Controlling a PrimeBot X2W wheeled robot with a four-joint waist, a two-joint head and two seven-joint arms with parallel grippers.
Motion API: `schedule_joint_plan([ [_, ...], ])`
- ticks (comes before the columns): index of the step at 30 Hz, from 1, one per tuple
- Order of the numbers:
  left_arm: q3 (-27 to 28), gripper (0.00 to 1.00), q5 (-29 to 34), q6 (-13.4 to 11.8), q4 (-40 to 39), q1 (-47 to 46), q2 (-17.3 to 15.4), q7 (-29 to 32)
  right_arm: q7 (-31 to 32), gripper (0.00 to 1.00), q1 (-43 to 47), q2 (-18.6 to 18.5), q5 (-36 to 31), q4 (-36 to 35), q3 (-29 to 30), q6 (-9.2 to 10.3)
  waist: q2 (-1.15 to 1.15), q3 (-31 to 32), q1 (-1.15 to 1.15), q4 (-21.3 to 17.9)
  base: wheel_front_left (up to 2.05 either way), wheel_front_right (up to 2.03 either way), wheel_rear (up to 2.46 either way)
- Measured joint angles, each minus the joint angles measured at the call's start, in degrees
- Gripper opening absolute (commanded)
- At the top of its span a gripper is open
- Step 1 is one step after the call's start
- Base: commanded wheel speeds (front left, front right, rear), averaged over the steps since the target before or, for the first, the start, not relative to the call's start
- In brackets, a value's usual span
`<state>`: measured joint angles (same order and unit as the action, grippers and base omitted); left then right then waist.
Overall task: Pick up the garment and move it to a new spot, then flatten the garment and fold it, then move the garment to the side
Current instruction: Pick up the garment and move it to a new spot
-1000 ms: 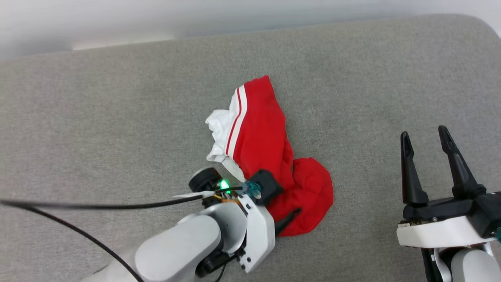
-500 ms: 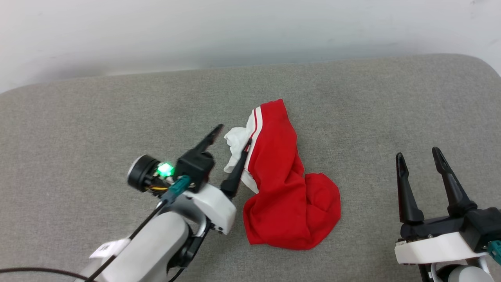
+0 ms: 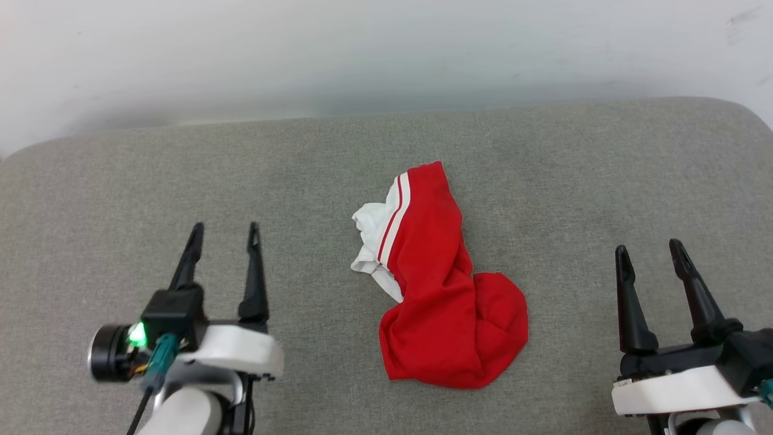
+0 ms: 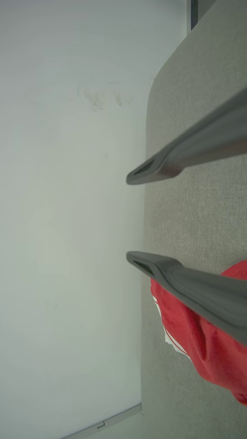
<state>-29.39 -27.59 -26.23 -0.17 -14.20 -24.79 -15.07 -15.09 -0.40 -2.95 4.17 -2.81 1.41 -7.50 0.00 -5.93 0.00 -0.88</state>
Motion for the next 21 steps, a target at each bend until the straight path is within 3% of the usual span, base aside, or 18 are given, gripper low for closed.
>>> schedule_joint_plan([
  [8, 11.3, 1.0, 7.3, 2.6, -4.4, 12.3, 5.7, 0.0, 0.0, 1.0, 1.3, 0.0, 3.0, 0.8, -0.1, 0.0, 0.0, 0.8, 0.0, -0.3, 0.0, 0.0, 0.0],
  [21, 20.6, 1.0, 14.1, 10.6, -3.9, 21.3, 14.0, 0.0, 0.0, 1.0, 5.6, 0.0, 4.7, 1.7, -1.2, 0.0, 0.0, 3.8, 0.0, 0.2, 0.0, 0.0, 0.0],
])
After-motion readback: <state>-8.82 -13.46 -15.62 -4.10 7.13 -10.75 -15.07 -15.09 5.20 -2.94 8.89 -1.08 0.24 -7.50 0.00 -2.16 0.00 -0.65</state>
